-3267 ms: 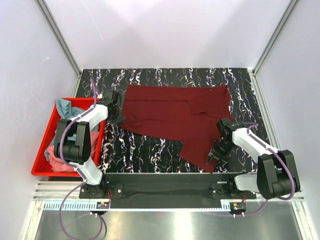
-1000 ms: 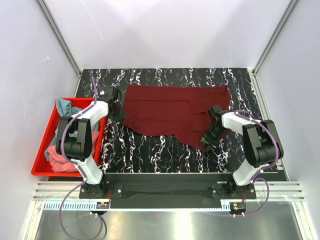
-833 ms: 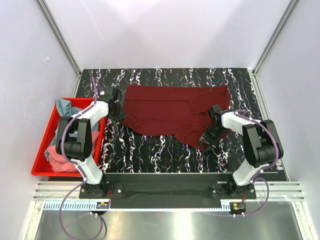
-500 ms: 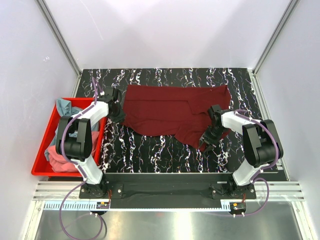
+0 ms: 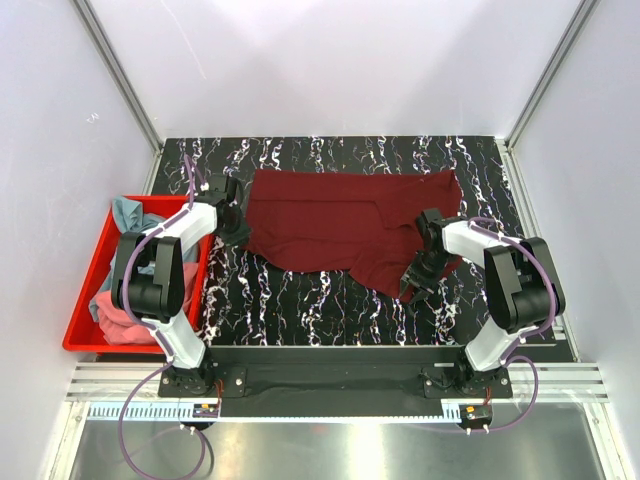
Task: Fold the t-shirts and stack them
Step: Fold the tshirt
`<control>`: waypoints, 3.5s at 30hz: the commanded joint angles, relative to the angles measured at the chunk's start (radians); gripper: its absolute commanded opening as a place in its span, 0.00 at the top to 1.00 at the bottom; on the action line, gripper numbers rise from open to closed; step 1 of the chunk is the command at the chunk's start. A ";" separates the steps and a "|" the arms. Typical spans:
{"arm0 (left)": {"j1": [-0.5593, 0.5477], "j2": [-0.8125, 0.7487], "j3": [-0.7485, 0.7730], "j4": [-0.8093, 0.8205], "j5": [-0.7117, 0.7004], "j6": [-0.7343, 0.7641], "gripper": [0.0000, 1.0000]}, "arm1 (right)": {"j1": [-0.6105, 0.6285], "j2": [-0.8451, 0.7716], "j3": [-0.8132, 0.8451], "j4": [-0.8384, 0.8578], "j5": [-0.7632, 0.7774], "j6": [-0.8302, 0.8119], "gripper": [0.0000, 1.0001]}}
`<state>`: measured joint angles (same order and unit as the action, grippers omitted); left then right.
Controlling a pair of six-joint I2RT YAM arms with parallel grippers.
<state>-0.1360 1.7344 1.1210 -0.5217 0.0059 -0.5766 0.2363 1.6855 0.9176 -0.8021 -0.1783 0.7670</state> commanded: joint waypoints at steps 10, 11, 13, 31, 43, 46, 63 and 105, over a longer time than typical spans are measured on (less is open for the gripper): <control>0.006 -0.009 -0.001 0.029 0.032 0.006 1.00 | -0.097 -0.110 0.062 0.009 0.118 -0.084 0.44; 0.006 -0.007 0.000 0.028 0.032 0.007 1.00 | -0.110 -0.109 0.073 0.011 0.122 -0.093 0.44; 0.006 -0.007 0.000 0.028 0.031 0.012 1.00 | -0.117 -0.090 0.078 0.036 0.108 -0.116 0.45; 0.007 0.002 0.016 0.026 0.045 0.011 1.00 | -0.089 0.026 0.037 0.196 0.014 -0.120 0.60; 0.006 -0.001 0.005 0.032 0.045 0.004 1.00 | -0.088 0.013 -0.014 0.193 0.036 -0.072 0.85; 0.007 -0.009 0.002 0.029 0.042 0.006 1.00 | -0.088 -0.036 -0.003 0.121 0.072 -0.075 0.96; 0.007 -0.252 -0.162 -0.015 0.048 0.003 1.00 | -0.089 -0.486 0.038 -0.287 0.083 -0.040 1.00; 0.009 -0.044 0.192 -0.081 -0.035 0.040 1.00 | -0.230 -0.129 0.513 -0.276 0.132 -0.202 1.00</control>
<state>-0.1326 1.6375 1.2266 -0.6266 -0.0368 -0.5488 0.0143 1.4979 1.3197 -1.0958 -0.0639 0.6086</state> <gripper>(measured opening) 0.024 0.044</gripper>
